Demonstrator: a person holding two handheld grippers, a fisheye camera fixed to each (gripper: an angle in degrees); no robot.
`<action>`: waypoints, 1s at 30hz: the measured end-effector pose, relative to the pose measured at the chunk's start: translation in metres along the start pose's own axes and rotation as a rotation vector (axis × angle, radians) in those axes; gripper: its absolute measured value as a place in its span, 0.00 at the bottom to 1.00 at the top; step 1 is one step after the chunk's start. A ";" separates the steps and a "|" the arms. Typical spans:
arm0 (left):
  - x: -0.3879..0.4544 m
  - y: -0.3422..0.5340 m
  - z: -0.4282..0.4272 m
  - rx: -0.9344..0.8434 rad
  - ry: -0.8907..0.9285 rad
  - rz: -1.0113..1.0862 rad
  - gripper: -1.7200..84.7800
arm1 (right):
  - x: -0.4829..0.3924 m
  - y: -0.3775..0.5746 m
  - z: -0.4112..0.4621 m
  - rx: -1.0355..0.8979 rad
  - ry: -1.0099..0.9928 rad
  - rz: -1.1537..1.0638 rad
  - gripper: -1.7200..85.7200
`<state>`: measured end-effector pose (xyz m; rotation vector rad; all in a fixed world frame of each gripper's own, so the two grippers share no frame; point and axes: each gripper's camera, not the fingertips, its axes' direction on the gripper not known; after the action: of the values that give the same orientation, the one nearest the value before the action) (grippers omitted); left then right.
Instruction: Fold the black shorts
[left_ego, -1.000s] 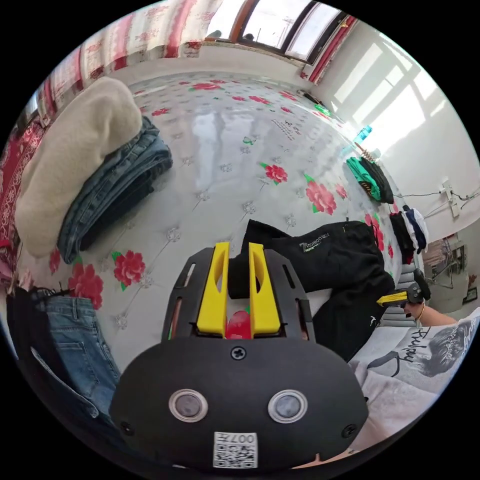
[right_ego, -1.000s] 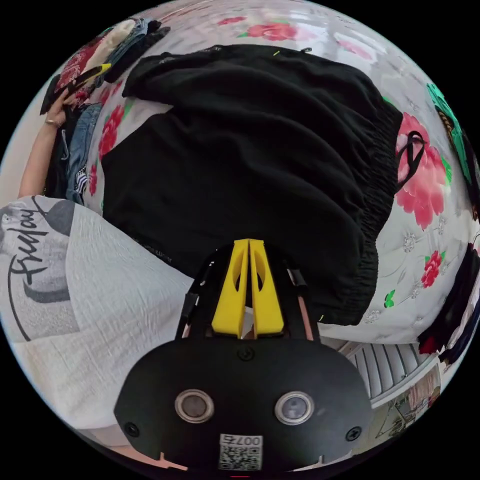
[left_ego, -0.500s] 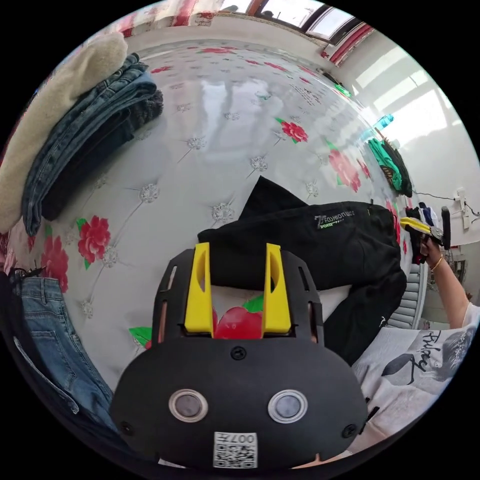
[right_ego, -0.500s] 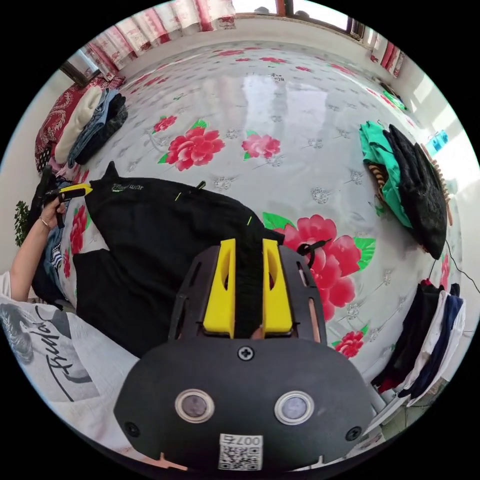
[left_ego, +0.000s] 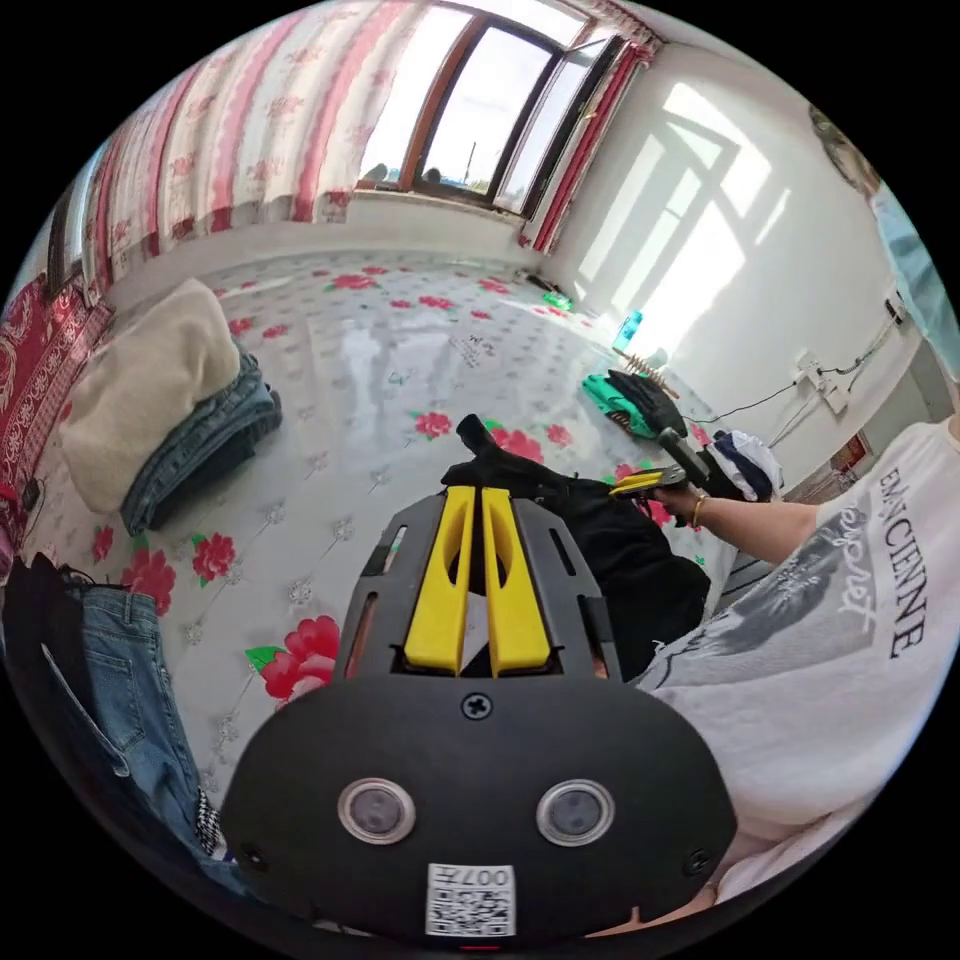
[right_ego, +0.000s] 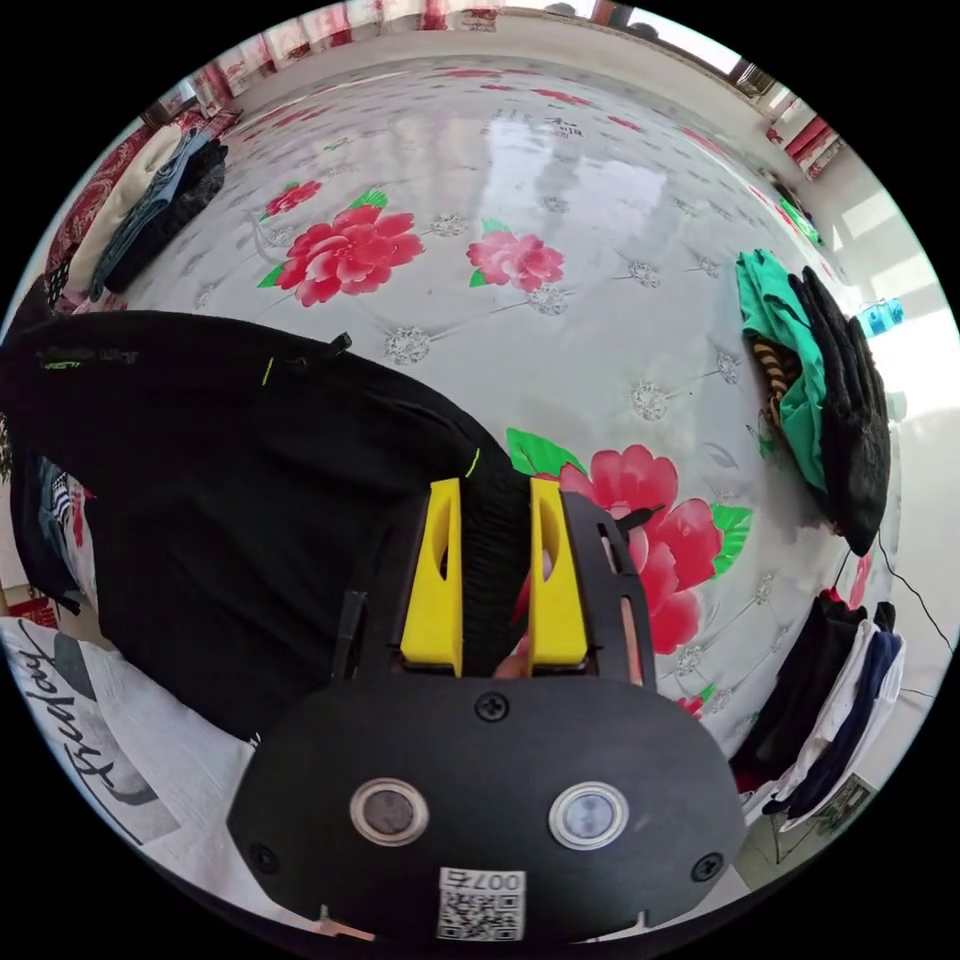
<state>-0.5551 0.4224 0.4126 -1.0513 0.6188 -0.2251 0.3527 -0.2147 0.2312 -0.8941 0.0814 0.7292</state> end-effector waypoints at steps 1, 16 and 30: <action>0.011 -0.006 -0.014 0.003 -0.039 0.016 0.01 | -0.005 0.000 0.000 -0.013 0.015 -0.017 0.10; 0.015 0.015 0.031 -0.156 -0.179 -0.004 0.01 | -0.039 0.048 -0.041 0.144 0.119 -0.149 0.02; -0.182 -0.095 0.206 -0.242 -0.180 -0.405 0.03 | 0.016 -0.003 -0.069 0.172 0.066 0.113 0.03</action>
<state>-0.5733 0.6117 0.6331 -1.4111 0.2686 -0.4107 0.3824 -0.2579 0.1839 -0.7535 0.2509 0.7858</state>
